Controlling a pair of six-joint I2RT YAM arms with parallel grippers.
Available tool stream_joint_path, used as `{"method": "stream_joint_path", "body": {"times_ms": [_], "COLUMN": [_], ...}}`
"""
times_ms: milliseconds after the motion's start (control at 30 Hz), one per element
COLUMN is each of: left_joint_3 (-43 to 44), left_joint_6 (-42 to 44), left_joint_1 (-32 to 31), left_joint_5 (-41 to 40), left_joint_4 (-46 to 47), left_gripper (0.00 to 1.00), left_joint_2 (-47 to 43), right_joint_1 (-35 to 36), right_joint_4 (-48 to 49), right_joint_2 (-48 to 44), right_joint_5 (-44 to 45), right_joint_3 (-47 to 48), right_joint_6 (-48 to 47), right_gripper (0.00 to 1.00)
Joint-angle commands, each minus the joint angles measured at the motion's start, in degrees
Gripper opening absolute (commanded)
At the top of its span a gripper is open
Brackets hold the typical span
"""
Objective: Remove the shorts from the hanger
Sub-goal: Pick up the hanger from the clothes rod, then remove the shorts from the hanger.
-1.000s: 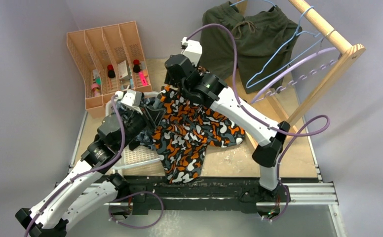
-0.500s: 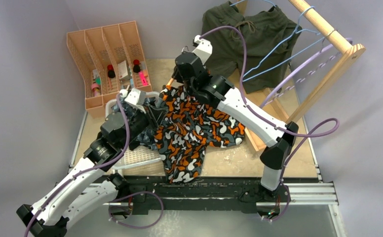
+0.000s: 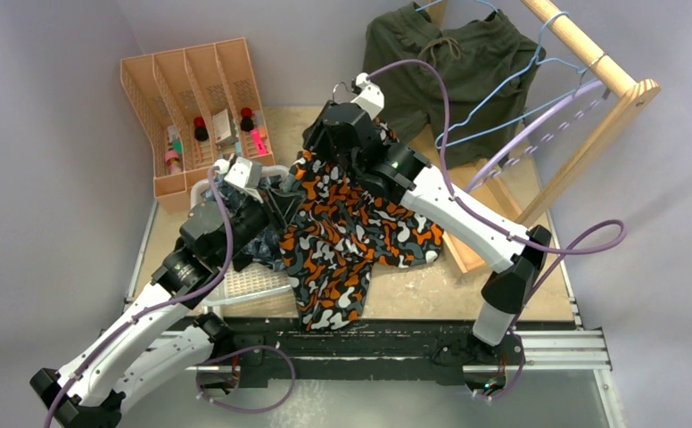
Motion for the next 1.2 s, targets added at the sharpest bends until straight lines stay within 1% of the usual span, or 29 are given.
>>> {"method": "stream_joint_path", "body": {"times_ms": [0, 33, 100, 200, 233, 300, 367, 467, 500, 567, 700, 867, 1000, 1033, 1133, 1167], "left_joint_3": [1.7, 1.7, 1.8, 1.9, 2.1, 3.0, 4.2, 6.3, 7.2, 9.3, 12.7, 14.8, 14.6, 14.5, 14.6, 14.7], "left_joint_6": [-0.6, -0.6, -0.4, -0.5, -0.6, -1.0, -1.4, -2.0, -2.3, -2.7, -2.2, -2.1, -2.3, -2.8, -3.6, -4.1], "left_joint_1": [-0.1, -0.1, -0.1, -0.1, -0.1, -0.1, -0.1, -0.1, -0.1, -0.1, -0.1, -0.1, -0.1, -0.1, -0.1, -0.1], "left_joint_5": [1.0, 1.1, 0.9, 0.5, 0.2, -0.3, -0.4, -0.6, -0.7, -2.1, -2.9, -1.8, 1.6, 1.9, 2.5, 2.7], "left_joint_4": [8.6, 8.3, 7.2, 6.1, 5.4, 4.0, 3.5, 2.5, 2.1, 1.0, -0.7, -3.4, -2.9, -2.6, -3.1, -3.3], "left_gripper": [0.0, 0.0, 0.0, 0.0, 0.06, 0.15, 0.27, 0.43, 0.46, 0.5, 0.5, 0.5, 0.47, 0.46, 0.31, 0.29], "left_joint_2": [-1.5, -1.5, -1.6, -1.5, -1.4, -0.7, 0.6, 2.3, 2.9, 4.0, 6.2, 9.4, 10.8, 11.0, 11.8, 12.1], "right_joint_1": [0.3, 0.3, 0.3, 0.3, 0.3, 0.3, 0.3, 0.3, 0.2, 0.3, 0.3, 0.3, 0.3, 0.2, 0.3, 0.3], "right_joint_4": [-2.0, -1.4, 0.7, 2.2, 2.8, 3.7, 3.9, 4.0, 4.0, 3.9, 3.9, 4.3, 4.9, 5.0, 5.2, 5.4], "right_joint_2": [-0.9, -1.5, -2.7, -4.3, -4.7, -5.4, -5.8, -5.9, -6.1, -6.3, -6.5, -6.9, -7.3, -7.4, -7.5, -7.6], "right_joint_5": [1.4, 2.0, 2.1, 1.0, 1.2, 1.3, 1.8, 2.8, 2.2, 1.9, 1.0, 0.7, 0.8, 0.8, 0.5, 0.3], "right_joint_3": [3.5, 3.1, 1.6, -0.4, -0.9, -2.0, -2.5, -3.3, -3.8, -4.7, -6.1, -6.2, -6.8, -6.8, -6.8, -6.9], "right_joint_6": [5.7, 5.4, 4.3, 3.9, 4.0, 4.0, 4.1, 4.4, 4.4, 4.6, 4.9, 4.5, 4.1, 4.0, 4.0, 3.9], "right_gripper": [0.38, 0.34, 0.19, 0.03, 0.0, 0.0, 0.0, 0.0, 0.0, 0.0, 0.0, 0.0, 0.0, 0.0, 0.0, 0.0]}}
